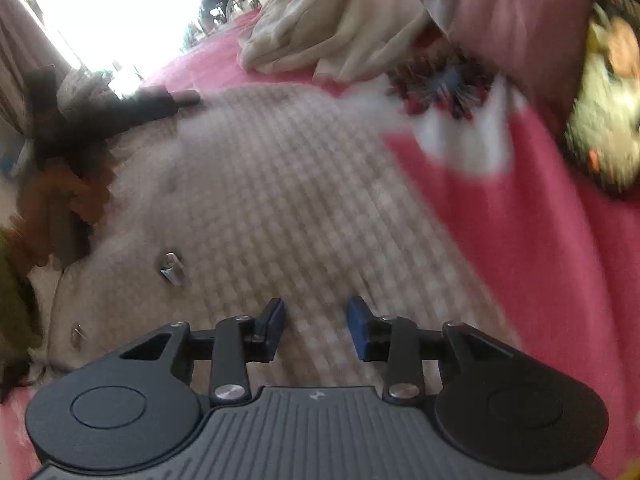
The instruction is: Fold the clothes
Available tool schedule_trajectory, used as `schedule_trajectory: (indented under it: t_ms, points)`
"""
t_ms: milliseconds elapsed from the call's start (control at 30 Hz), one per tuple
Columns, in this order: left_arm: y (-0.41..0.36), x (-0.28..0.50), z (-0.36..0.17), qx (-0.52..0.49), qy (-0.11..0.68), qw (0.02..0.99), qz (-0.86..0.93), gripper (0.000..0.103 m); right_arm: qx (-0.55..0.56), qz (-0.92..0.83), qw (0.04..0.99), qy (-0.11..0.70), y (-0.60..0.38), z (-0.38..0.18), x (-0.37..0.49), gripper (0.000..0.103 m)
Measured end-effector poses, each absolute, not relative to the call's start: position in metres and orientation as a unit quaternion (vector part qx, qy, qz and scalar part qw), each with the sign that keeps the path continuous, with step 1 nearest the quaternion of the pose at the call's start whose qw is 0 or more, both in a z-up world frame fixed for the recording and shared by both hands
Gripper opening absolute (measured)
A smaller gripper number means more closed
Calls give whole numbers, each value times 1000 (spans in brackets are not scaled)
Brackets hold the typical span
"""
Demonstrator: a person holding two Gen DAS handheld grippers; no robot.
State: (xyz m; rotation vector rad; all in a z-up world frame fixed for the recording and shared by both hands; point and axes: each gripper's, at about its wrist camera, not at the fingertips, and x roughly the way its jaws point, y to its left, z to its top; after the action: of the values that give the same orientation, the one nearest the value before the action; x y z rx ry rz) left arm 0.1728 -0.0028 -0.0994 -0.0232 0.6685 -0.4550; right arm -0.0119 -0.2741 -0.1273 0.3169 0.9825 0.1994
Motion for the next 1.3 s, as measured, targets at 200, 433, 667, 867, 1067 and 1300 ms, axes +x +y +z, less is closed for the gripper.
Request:
schedule_trajectory:
  t_ms: [200,433,667,867,1067,1300]
  points:
    - [-20,132,-91,-10,336,898,-284,44,144,68,886,436,-287,-83,-42,37]
    - [-59,99,-128,85,362,879,-298,47,144,30,864,481,-305,-115,-64,35]
    - [-51,88,-112,50,377,874,-301,47,111,62,867,482,-293,-80,-86,36]
    - [-33,72,-101,18,386,881,-273,47,90,68,862,495,-280,-96,-88,36]
    - [44,45,-61,-60,378,897,-222,47,71,106,905,405,-272,-43,-89,36]
    - [137,-16,-40,-137,382,907,-114,50,50,198,909,363,-224,-26,-72,36]
